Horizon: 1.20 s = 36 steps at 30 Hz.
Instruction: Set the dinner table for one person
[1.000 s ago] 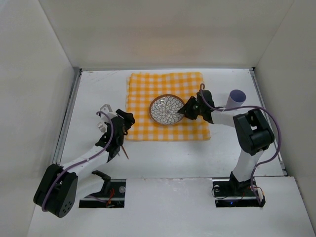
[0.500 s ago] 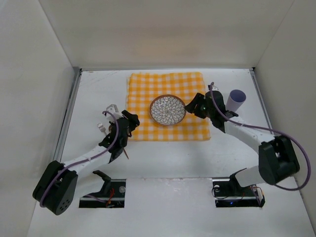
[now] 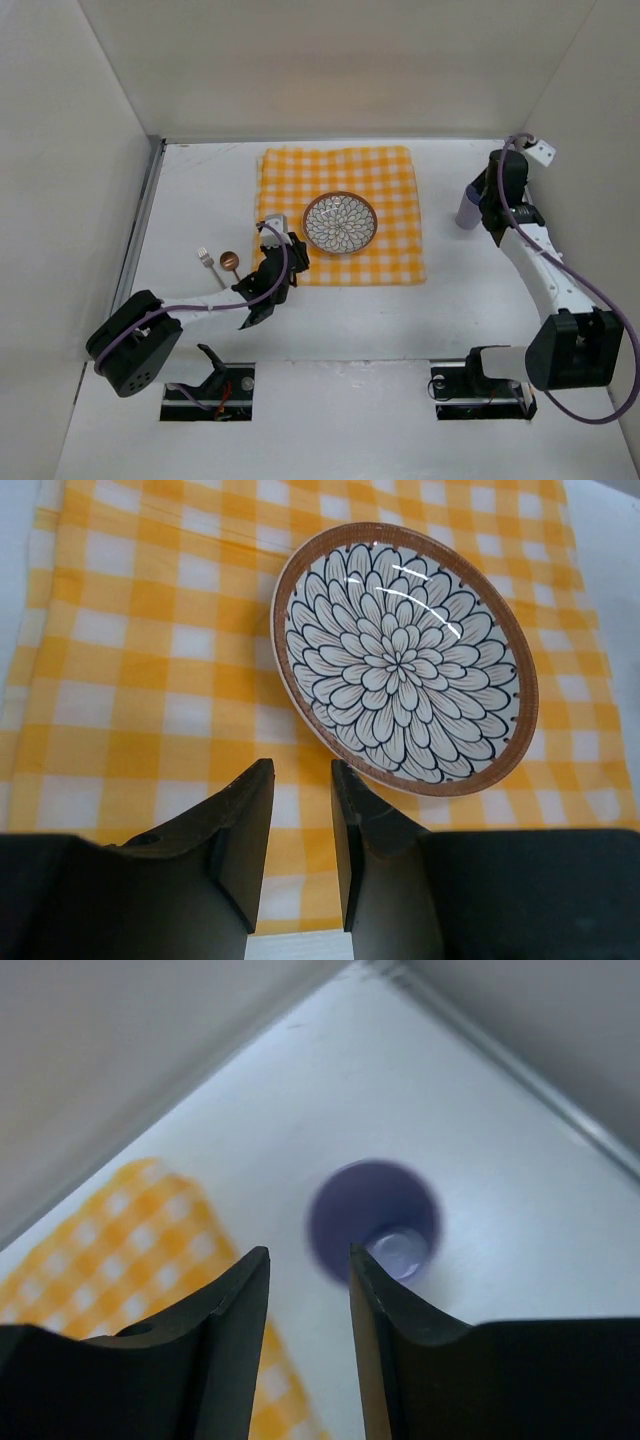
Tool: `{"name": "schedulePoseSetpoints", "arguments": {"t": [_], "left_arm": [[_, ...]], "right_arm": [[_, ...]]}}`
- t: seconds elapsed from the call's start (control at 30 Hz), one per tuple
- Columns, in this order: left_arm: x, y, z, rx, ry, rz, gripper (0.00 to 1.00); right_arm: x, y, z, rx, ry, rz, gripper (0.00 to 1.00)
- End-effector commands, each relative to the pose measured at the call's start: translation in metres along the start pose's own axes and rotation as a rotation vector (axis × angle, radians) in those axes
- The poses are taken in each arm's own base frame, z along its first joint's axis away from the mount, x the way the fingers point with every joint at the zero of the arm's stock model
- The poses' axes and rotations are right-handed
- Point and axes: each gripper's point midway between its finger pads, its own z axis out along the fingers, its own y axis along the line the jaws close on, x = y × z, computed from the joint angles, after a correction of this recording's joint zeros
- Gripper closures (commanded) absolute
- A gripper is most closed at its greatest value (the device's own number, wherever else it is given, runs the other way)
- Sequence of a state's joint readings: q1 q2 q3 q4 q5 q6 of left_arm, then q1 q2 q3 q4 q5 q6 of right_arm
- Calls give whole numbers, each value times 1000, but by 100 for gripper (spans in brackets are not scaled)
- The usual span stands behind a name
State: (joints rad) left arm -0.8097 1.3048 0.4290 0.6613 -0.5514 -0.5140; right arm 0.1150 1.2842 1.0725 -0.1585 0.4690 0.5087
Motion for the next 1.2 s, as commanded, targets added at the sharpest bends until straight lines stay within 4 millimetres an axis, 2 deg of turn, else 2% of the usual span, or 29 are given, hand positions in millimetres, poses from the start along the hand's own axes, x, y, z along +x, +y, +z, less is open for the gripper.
{"name": "schedulePoseSetpoints", "arguments": {"t": [0.0,0.03,0.07,0.13,0.23,0.37,0.5,0.7,0.83,0.87,0.93,1.0,1.1,1.17], "left_arm": [[-32,-6,1,3,-113,-45,72],[-33,-7,0,9,-120,-51,71],[-32,-6,0,8,-120,-53,71],[-31,-6,1,10,-119,-66,71],[-31,-8,-1,25,-115,-80,70],[-28,-5,1,12,-107,-85,69],[-28,-5,1,14,-108,-95,69],[-24,-8,3,22,-91,-98,68],[-22,-5,5,12,-87,-99,68],[-22,-5,5,12,-86,-100,68],[-23,-5,4,14,-89,-102,68],[-23,-4,5,10,-88,-103,68],[-21,-3,6,4,-83,-104,68],[-20,-4,6,6,-80,-104,68]], "right_arm": [[-15,-58,11,204,-53,-26,51],[-18,-76,14,247,-58,-13,46],[-16,-85,18,269,-48,-13,46],[-11,-92,25,283,-21,-15,46],[2,-88,38,252,43,-17,46],[32,-86,51,228,145,-19,47],[46,-90,59,234,176,-19,48],[55,-89,71,219,210,10,62],[64,-96,78,229,242,34,80],[64,-96,78,228,243,47,85],[59,-92,74,218,224,56,90],[35,-85,68,208,162,55,91],[6,-54,58,143,107,32,92],[-12,-23,53,79,76,16,92]]}}
